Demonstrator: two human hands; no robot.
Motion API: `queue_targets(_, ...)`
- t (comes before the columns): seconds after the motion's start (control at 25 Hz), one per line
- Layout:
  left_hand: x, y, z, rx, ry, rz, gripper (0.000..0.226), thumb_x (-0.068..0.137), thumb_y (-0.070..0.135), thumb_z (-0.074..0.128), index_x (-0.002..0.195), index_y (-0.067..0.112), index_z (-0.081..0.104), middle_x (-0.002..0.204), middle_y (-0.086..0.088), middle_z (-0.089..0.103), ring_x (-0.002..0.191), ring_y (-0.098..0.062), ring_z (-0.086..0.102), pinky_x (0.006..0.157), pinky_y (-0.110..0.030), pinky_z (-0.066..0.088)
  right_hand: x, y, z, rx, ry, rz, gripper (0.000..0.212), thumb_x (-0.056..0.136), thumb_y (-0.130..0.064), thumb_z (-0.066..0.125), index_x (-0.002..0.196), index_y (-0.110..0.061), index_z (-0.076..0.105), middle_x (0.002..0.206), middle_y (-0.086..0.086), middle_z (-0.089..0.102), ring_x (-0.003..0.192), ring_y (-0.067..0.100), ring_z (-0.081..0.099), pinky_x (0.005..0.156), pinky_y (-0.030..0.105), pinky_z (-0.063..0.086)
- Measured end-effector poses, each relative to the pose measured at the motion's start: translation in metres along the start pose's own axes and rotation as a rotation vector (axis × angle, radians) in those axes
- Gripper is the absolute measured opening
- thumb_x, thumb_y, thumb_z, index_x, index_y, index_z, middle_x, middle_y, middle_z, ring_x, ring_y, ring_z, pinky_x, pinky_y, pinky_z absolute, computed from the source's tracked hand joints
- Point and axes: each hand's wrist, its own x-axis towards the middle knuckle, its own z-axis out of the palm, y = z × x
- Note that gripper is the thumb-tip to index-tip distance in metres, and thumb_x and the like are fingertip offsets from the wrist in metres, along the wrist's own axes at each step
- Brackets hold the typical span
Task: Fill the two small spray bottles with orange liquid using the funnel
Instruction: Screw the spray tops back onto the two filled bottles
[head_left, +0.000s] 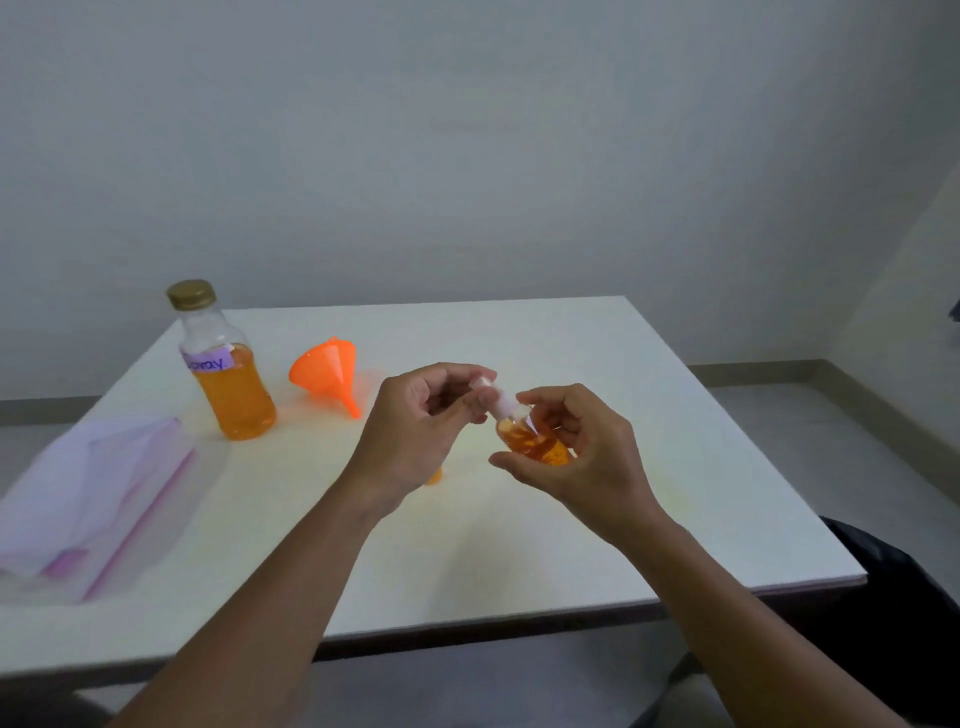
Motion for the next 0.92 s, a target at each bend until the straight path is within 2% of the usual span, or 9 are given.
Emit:
queue_targets(0.12,-0.015,0.004,-0.052,0.040,0.118,0.029,0.018,0.092,0.027,0.065,0.107,0.019,0.070,0.093,-0.002,0.077,0.093,-0.016,0.074,0.087,-0.030,0.056,-0.004,-0.002,0.023,0.022,-0.129,0.053,0.075,0.064,-0.049,0.091,0.129,-0.030,0.058,0.115,-0.015,0.066,0.103,0.005,0.067,0.083,0.014,0.056)
queue_targets(0.24,-0.030,-0.001,-0.117,0.093,0.257,0.038,0.013,0.097,0.021,0.059,0.106,0.018,0.067,0.095,-0.007,0.073,0.095,-0.026,0.072,0.088,-0.038,0.058,-0.009,0.003,0.040,-0.005,-0.137,0.127,0.059,0.072,-0.044,0.088,0.124,-0.032,0.062,0.109,-0.018,0.067,0.097,0.002,0.067,0.082,0.016,0.057)
queue_targets(0.36,-0.037,-0.019,-0.166,0.343,0.368,0.021,0.010,0.098,0.021,0.059,0.098,0.029,0.065,0.103,-0.001,0.070,0.094,-0.023,0.071,0.086,-0.037,0.058,-0.006,0.010,0.058,-0.080,-0.125,0.171,0.043,0.080,-0.031,0.084,0.117,-0.032,0.063,0.100,-0.016,0.069,0.088,0.002,0.068,0.078,0.022,0.060)
queue_targets(0.44,-0.035,-0.034,-0.188,0.482,0.445,0.029,0.008,0.096,0.021,0.060,0.101,0.024,0.066,0.105,-0.002,0.068,0.093,-0.021,0.070,0.086,-0.042,0.057,-0.003,0.011,0.073,-0.127,-0.144,0.201,0.044,0.081,-0.028,0.083,0.119,-0.028,0.063,0.100,-0.012,0.069,0.083,0.003,0.068,0.073,0.018,0.059)
queue_targets(0.52,-0.029,-0.046,-0.202,0.575,0.504,0.039,0.013,0.095,0.022,0.061,0.105,0.018,0.068,0.105,-0.004,0.067,0.086,-0.011,0.067,0.081,-0.032,0.056,-0.002,0.011,0.089,-0.136,-0.170,0.253,0.049,0.081,-0.029,0.083,0.124,-0.026,0.060,0.103,-0.009,0.068,0.083,0.003,0.068,0.064,0.011,0.054)
queue_targets(0.6,-0.025,-0.054,-0.211,0.626,0.541,0.039,0.014,0.095,0.021,0.062,0.105,0.015,0.069,0.102,-0.005,0.067,0.081,0.000,0.063,0.075,-0.017,0.052,-0.002,0.010,0.102,-0.117,-0.176,0.307,0.052,0.081,-0.033,0.083,0.126,-0.026,0.058,0.106,-0.008,0.067,0.082,0.006,0.068,0.063,0.011,0.049)
queue_targets(0.64,-0.023,-0.058,-0.213,0.629,0.553,0.039,0.013,0.094,0.021,0.063,0.104,0.015,0.069,0.101,-0.005,0.067,0.080,-0.002,0.064,0.075,-0.017,0.052,-0.001,0.010,0.108,-0.108,-0.169,0.326,0.052,0.081,-0.036,0.083,0.125,-0.026,0.057,0.106,-0.008,0.067,0.082,0.008,0.068,0.065,0.013,0.049)
queue_targets(0.76,-0.021,-0.067,-0.218,0.605,0.577,0.036,0.011,0.092,0.020,0.066,0.101,0.015,0.069,0.099,-0.005,0.067,0.084,-0.015,0.069,0.078,-0.030,0.056,0.002,0.011,0.120,-0.117,-0.139,0.361,0.043,0.081,-0.041,0.081,0.115,-0.030,0.057,0.103,-0.010,0.067,0.079,0.011,0.068,0.065,0.019,0.051)
queue_targets(0.92,-0.019,-0.070,-0.218,0.601,0.591,0.063,0.012,0.090,0.018,0.069,0.101,0.015,0.068,0.099,-0.004,0.066,0.081,-0.015,0.071,0.077,-0.036,0.058,0.004,0.013,0.127,-0.130,-0.104,0.373,0.033,0.082,-0.039,0.081,0.104,-0.027,0.060,0.093,-0.010,0.068,0.076,0.011,0.065,0.065,0.018,0.047)
